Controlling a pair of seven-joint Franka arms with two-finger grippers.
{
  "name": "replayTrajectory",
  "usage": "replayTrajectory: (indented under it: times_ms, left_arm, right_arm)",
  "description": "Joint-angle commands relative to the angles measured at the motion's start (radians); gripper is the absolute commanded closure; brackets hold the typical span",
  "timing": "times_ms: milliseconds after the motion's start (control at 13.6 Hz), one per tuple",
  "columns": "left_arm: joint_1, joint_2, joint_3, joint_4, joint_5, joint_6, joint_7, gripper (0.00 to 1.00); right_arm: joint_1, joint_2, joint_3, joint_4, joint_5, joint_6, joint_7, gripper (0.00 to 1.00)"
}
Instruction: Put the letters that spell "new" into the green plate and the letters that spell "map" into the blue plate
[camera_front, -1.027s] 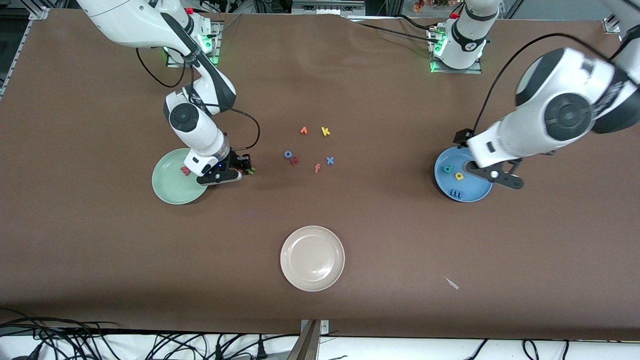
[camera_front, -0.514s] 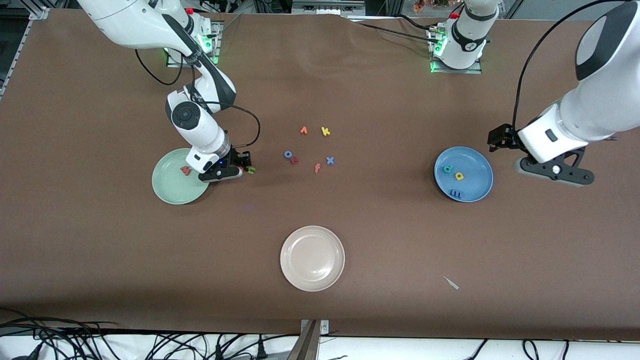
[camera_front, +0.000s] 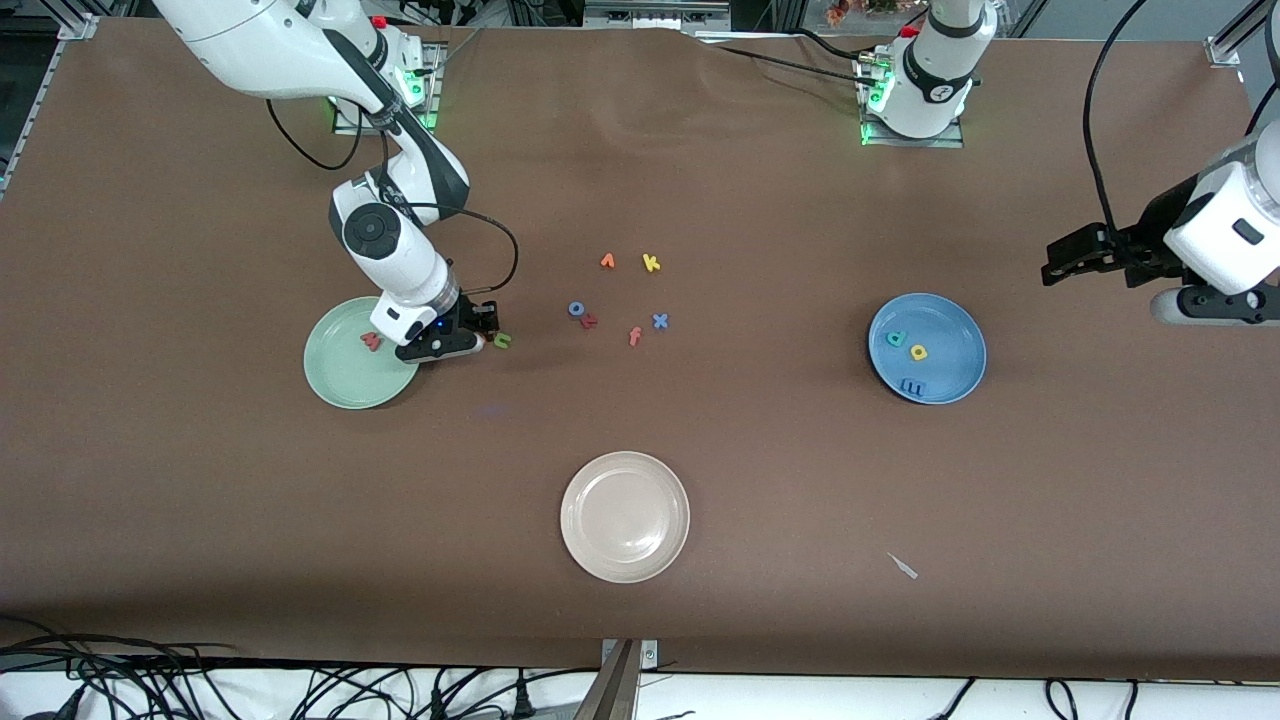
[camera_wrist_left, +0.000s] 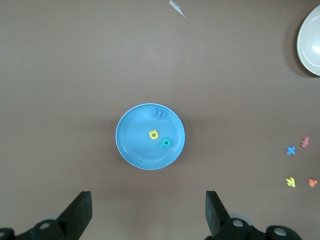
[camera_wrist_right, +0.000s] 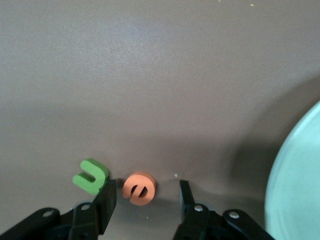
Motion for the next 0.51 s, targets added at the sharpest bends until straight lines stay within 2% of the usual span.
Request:
replayTrajectory:
  times_ms: [0, 147, 440]
  left_arm:
    - [-0.074, -0.181, 0.045, -0.256, -0.001, 0.149, 0.012, 0.0]
    - [-0.171, -0.24, 0.103, -0.309, 0.048, 0.163, 0.011, 0.0]
    - [-0.199, -0.206, 0.154, -0.257, 0.036, 0.118, 0.009, 0.0]
  right_arm:
    - [0.002, -0.01, -0.003, -0.025, -0.028, 0.035, 0.019, 0.46]
    - [0.002, -0.007, -0.003, -0.022, -0.025, 0.036, 0.022, 0.49]
    - [0.003, 0.004, -0.003, -0.022, -0.029, 0.058, 0.045, 0.55]
